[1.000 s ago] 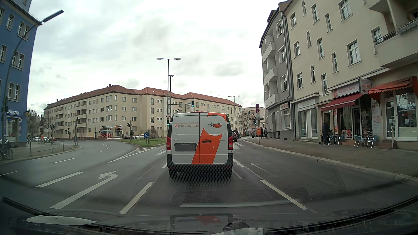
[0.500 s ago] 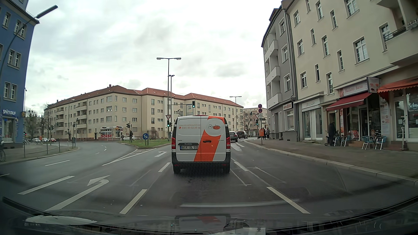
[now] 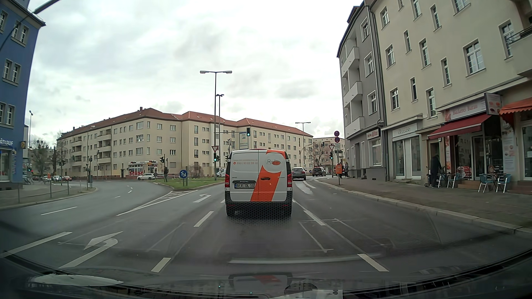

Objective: Follow the waypoints while adhering to traffic rules and regulations

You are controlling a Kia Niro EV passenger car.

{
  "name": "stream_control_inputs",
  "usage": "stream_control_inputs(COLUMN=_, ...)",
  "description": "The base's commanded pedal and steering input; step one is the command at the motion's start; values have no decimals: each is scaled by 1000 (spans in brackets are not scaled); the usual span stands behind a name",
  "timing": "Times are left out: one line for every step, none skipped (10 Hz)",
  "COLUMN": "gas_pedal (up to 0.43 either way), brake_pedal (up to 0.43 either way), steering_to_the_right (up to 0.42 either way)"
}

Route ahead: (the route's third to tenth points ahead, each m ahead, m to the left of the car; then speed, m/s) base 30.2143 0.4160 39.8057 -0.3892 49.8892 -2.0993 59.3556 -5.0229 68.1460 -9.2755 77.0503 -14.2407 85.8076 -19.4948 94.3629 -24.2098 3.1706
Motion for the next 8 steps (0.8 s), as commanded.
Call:
stream_control_inputs(gas_pedal=299, brake_pedal=12, steering_to_the_right=-33)
stream_control_inputs(gas_pedal=299, brake_pedal=12, steering_to_the_right=-32)
stream_control_inputs(gas_pedal=299, brake_pedal=12, steering_to_the_right=-31)
stream_control_inputs(gas_pedal=299, brake_pedal=12, steering_to_the_right=-29)
stream_control_inputs(gas_pedal=299, brake_pedal=12, steering_to_the_right=-24)
stream_control_inputs(gas_pedal=299, brake_pedal=12, steering_to_the_right=-23)
stream_control_inputs(gas_pedal=287, brake_pedal=12, steering_to_the_right=-23)
stream_control_inputs(gas_pedal=228, brake_pedal=12, steering_to_the_right=-21)
